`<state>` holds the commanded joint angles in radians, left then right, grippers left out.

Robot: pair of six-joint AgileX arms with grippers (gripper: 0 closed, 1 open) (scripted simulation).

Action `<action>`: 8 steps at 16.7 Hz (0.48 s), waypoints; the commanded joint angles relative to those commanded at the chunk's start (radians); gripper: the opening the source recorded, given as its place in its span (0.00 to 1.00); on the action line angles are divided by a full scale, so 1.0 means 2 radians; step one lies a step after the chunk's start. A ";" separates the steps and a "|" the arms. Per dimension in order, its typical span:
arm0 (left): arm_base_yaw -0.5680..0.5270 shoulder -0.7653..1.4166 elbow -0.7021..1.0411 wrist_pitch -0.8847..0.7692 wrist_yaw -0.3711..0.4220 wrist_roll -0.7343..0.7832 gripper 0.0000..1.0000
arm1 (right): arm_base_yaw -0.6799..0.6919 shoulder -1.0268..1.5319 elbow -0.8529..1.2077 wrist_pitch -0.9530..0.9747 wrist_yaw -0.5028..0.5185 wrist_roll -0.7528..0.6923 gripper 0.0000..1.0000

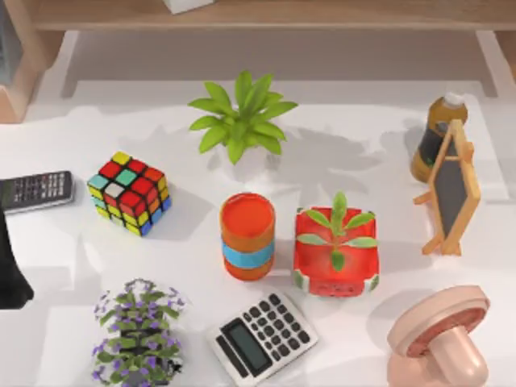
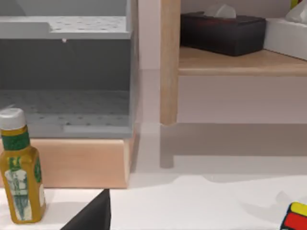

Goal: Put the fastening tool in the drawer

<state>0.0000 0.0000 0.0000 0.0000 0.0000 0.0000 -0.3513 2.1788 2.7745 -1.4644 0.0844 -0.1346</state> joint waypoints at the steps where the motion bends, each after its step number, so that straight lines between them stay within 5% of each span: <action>1: 0.000 0.000 0.000 0.000 0.000 0.000 1.00 | 0.000 0.003 0.000 0.004 0.002 0.000 0.00; 8: 0.000 0.000 0.000 0.000 0.000 0.000 1.00 | -0.018 0.105 -0.057 0.017 -0.003 -0.048 0.00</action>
<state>0.0000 0.0000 0.0000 0.0000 0.0000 0.0000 -0.3866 2.3880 2.6607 -1.4312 0.0788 -0.2298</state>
